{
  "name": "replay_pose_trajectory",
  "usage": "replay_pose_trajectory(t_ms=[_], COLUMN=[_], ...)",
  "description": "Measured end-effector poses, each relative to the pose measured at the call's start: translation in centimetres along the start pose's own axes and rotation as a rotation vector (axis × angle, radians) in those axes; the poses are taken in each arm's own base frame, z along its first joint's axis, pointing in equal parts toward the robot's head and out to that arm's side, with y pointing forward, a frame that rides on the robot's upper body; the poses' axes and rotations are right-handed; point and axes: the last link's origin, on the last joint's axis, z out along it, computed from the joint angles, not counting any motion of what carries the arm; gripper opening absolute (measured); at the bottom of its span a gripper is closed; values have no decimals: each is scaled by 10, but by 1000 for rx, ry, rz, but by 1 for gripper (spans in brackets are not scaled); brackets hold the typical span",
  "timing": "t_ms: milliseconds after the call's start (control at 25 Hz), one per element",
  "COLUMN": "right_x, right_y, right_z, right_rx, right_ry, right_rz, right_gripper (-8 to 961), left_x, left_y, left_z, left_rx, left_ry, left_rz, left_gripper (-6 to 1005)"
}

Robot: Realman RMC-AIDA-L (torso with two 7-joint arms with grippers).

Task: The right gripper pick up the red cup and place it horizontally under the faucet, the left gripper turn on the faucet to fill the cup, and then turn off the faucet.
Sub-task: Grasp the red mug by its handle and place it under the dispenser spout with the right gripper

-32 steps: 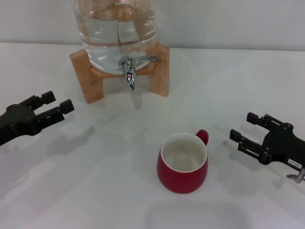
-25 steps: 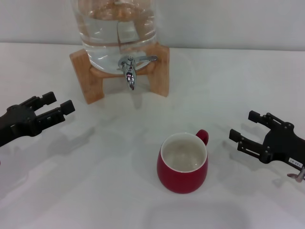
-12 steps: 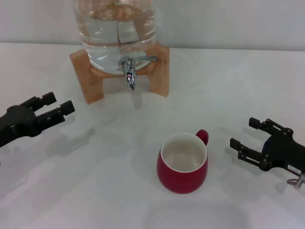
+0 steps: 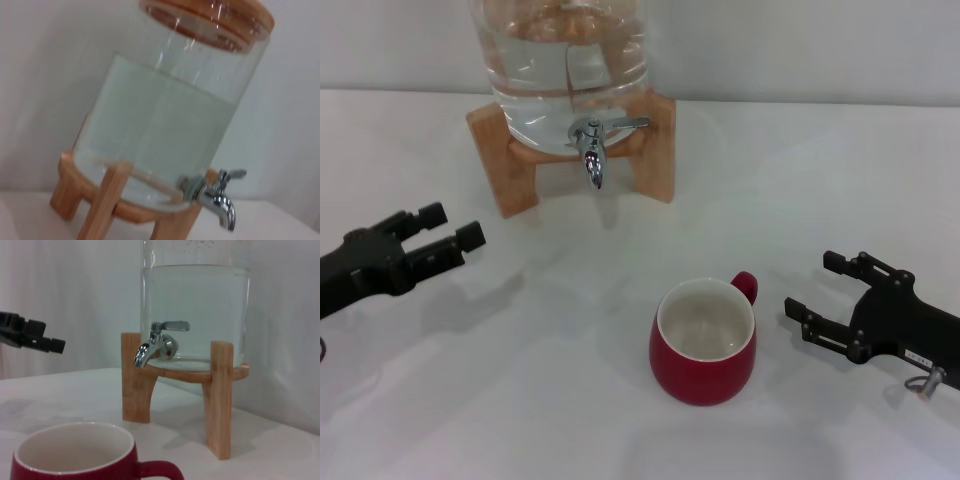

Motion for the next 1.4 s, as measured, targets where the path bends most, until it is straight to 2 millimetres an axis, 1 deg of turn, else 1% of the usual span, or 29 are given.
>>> replay_pose_trajectory(t_ms=[200,440,640,1040,1400], right_x=[-5,-5,-3,-8,-10], right_y=[-2,-2,-2,-2,2], right_z=[6,24,28,34,49], right_rx=[-12,-40,-39,-51,-72], right_ry=[-6,48,78,69,89], right_rz=[-13,-49,-59,-70,-85], right_gripper=[785,784,784,784,783], left_x=[-7,-11,-11,-10,-10], left_y=[-4,-9,-8,-8,-9], left_z=[-5,-18,-17,-13,-12], left_rx=[18,60,60,56,66], left_ry=[-73,-136,-140,-145,-142], left_rz=[-23,-32,-33,-24,-27], left_gripper=[887,887,886,886,886])
